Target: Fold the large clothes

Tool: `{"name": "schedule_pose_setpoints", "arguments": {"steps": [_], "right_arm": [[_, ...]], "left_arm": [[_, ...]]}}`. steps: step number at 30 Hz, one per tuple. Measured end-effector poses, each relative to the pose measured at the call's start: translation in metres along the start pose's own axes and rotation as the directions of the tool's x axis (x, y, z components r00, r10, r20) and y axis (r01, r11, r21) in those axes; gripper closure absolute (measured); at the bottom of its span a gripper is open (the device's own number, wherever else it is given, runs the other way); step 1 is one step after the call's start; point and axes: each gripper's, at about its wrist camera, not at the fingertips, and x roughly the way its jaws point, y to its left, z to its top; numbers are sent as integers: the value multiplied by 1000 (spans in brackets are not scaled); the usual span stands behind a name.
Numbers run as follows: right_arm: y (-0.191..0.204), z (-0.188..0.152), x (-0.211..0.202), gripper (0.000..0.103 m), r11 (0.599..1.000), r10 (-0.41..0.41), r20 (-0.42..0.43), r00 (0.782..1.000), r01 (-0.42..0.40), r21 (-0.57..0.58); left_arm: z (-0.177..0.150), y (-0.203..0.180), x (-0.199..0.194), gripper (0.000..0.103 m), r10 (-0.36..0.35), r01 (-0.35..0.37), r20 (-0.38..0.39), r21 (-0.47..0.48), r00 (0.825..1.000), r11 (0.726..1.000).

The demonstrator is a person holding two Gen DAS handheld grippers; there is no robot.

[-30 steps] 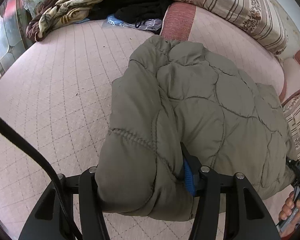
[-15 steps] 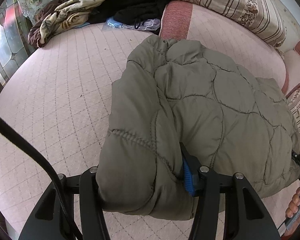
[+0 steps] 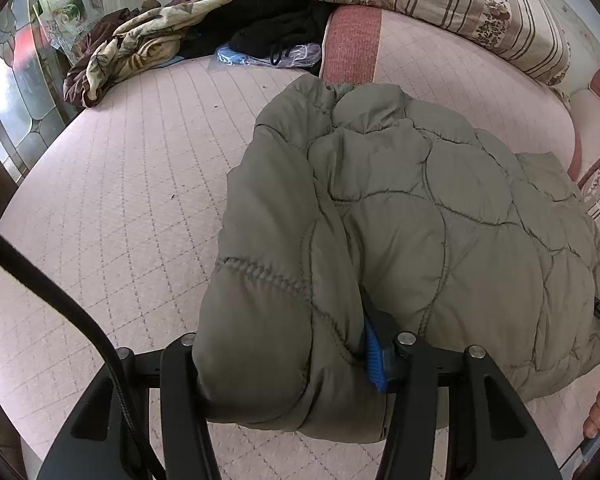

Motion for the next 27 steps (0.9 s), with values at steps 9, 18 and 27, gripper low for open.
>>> {"name": "schedule_pose_setpoints", "arguments": {"steps": [9,18,27], "right_arm": [[1,-3,-2,52,1000,-8,-9,1000,8,-19],[2,-4,-4,52,1000,-13,-9,1000,13,-21],[1,-5,-4,52,1000,-13,-9,1000,12,-22]], "left_arm": [[-3,-2,-3,52,10,-10,6,9,1000,1000],[-6,-2,-6,52,15,-15,6,9,1000,1000],[-9,-1,-8,52,18,-18,7,8,1000,1000]]}}
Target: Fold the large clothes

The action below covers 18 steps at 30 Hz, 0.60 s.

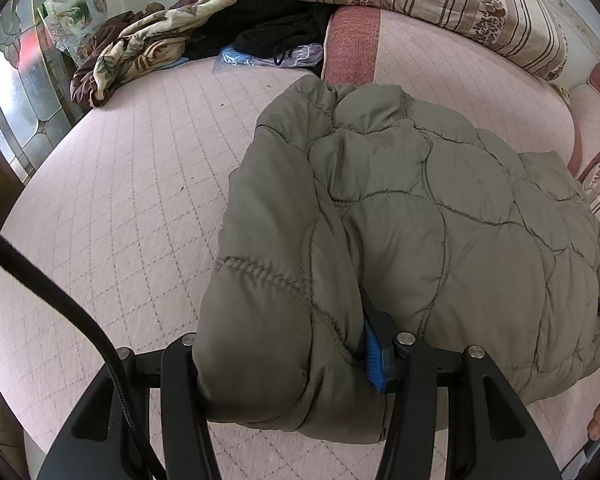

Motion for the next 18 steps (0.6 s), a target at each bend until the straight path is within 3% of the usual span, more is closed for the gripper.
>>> {"name": "schedule_pose_setpoints", "arguments": {"steps": [18], "right_arm": [[0,-1,-1,52,1000,0,0,1000,0,1]], "left_arm": [[-11,-1,-7,52,15,-15,6,-1,1000,1000]]}}
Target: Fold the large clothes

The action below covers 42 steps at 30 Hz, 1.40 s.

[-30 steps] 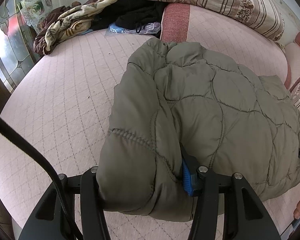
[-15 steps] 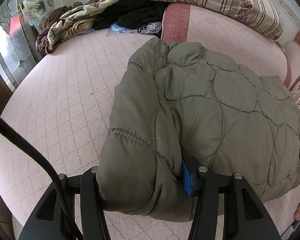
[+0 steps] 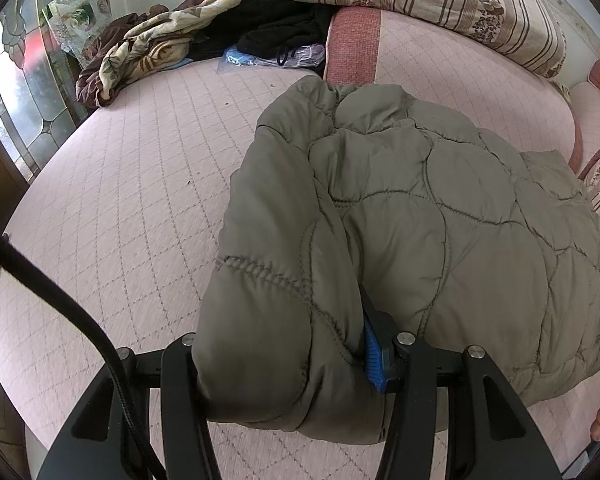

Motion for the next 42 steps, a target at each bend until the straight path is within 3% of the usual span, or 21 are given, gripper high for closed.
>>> {"name": "schedule_pose_setpoints", "arguments": {"steps": [42], "right_arm": [[-4,-6,-10,52,999,-25,0,1000,25,-21]], "left_arm": [[-23,-6,-13,52,62,-62,24,-1,998,998]]}}
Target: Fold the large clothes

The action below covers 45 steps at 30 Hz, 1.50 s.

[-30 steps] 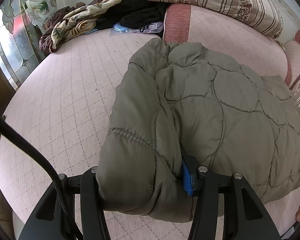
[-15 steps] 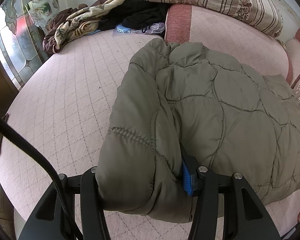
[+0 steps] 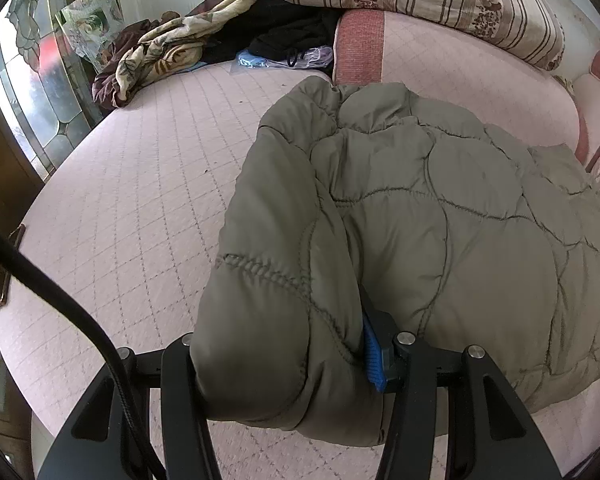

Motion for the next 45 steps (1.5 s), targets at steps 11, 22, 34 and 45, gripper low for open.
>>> {"name": "schedule_pose_setpoints", "arguments": {"steps": [11,22,34,45], "right_arm": [[-2,-1,-4,52,1000,-5,-1,1000,5,-4],[-8,-11,-12,52,1000,-3,-4,1000,3,9],[-13,-9,-24,34,996,-73,54,996,71,46],[38,6,-82,21,990,-110,296,949,132,-56]], "left_arm": [[-10,-2,-4,52,22,-22,9,0,1000,1000],[-22,0,-11,52,27,-27,10,-17,1000,999],[-24,11,-21,46,-9,8,-8,-51,1000,999],[-18,26,-66,29,15,-11,72,-68,997,998]]}}
